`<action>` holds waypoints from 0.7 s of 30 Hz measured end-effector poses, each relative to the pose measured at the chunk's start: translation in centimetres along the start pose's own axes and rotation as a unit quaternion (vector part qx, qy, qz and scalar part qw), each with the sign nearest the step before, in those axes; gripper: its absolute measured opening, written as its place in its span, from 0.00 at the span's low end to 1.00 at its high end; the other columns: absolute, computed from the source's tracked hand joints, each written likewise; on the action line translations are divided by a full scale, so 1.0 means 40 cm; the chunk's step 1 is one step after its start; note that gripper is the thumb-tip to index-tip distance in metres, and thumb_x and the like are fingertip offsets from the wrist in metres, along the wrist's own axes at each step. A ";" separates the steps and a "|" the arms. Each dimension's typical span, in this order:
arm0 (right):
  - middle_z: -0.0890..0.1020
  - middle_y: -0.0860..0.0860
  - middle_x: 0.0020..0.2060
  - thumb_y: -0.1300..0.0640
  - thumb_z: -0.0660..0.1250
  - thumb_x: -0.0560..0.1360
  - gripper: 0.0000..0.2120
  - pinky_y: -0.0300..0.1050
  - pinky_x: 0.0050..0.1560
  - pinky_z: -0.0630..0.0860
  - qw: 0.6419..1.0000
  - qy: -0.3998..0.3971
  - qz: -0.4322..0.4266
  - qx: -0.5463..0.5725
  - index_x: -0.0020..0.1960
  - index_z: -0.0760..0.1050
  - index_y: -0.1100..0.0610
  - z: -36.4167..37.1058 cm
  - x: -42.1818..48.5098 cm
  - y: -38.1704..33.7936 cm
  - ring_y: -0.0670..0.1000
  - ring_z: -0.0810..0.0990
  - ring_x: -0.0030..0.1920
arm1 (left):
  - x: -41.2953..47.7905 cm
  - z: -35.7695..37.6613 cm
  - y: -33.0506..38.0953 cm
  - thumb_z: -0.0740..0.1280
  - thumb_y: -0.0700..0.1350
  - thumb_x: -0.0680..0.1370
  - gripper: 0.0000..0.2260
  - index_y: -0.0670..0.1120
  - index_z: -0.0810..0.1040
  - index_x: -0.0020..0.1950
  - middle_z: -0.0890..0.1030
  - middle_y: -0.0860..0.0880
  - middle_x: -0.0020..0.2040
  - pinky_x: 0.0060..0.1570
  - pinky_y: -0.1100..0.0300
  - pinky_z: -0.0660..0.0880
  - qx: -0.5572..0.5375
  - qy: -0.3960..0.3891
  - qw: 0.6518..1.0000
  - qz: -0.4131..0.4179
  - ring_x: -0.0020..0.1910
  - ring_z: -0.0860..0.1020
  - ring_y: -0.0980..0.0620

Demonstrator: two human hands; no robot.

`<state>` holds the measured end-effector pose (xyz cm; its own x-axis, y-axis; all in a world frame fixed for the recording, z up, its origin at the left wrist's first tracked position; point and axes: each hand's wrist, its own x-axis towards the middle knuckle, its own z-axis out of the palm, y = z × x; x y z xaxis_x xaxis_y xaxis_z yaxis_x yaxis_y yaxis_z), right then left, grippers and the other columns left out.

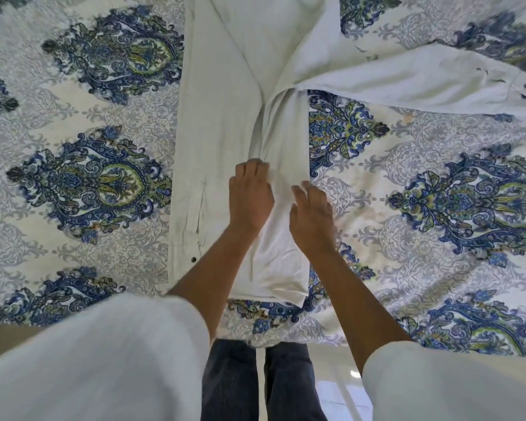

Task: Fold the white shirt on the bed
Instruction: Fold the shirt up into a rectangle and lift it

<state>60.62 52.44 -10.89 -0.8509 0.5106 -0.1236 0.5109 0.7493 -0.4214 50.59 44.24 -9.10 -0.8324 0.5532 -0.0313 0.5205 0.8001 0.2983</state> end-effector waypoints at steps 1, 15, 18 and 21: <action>0.71 0.59 0.67 0.60 0.62 0.73 0.21 0.57 0.63 0.68 0.999 -0.018 -0.013 -0.025 0.66 0.71 0.59 0.017 0.018 0.001 0.61 0.69 0.68 | 0.043 0.009 -0.016 0.61 0.35 0.74 0.14 0.40 0.75 0.60 0.76 0.42 0.59 0.48 0.50 0.73 0.024 -0.030 0.998 0.040 0.56 0.73 0.41; 0.79 0.55 0.41 0.62 0.59 0.77 0.08 0.45 0.39 0.73 0.831 0.002 0.352 0.430 0.45 0.78 0.59 -0.111 0.326 0.010 0.52 0.78 0.37 | 0.359 -0.064 -0.036 0.67 0.37 0.68 0.04 0.40 0.77 0.42 0.77 0.43 0.40 0.32 0.56 0.69 0.048 0.004 0.986 0.162 0.40 0.75 0.41; 0.79 0.64 0.53 0.65 0.58 0.79 0.10 0.39 0.31 0.71 0.630 0.053 0.445 0.634 0.56 0.74 0.67 -0.151 0.418 0.073 0.58 0.83 0.46 | 0.456 -0.049 -0.001 0.70 0.39 0.64 0.10 0.42 0.77 0.44 0.78 0.44 0.43 0.33 0.58 0.70 0.118 0.008 0.964 0.239 0.40 0.76 0.42; 0.75 0.62 0.61 0.61 0.57 0.80 0.18 0.44 0.50 0.75 0.530 0.104 0.439 0.719 0.67 0.66 0.67 -0.162 0.491 0.130 0.59 0.75 0.62 | 0.531 -0.009 0.055 0.72 0.44 0.61 0.17 0.44 0.76 0.48 0.78 0.45 0.48 0.37 0.56 0.72 0.168 -0.038 0.950 0.262 0.44 0.77 0.44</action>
<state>47.36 69.12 -9.70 -0.2556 0.5436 -0.7995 -0.0493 -0.8332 -0.5508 33.97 57.67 -8.79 -0.4337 0.9004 -0.0353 0.9010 0.4329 -0.0278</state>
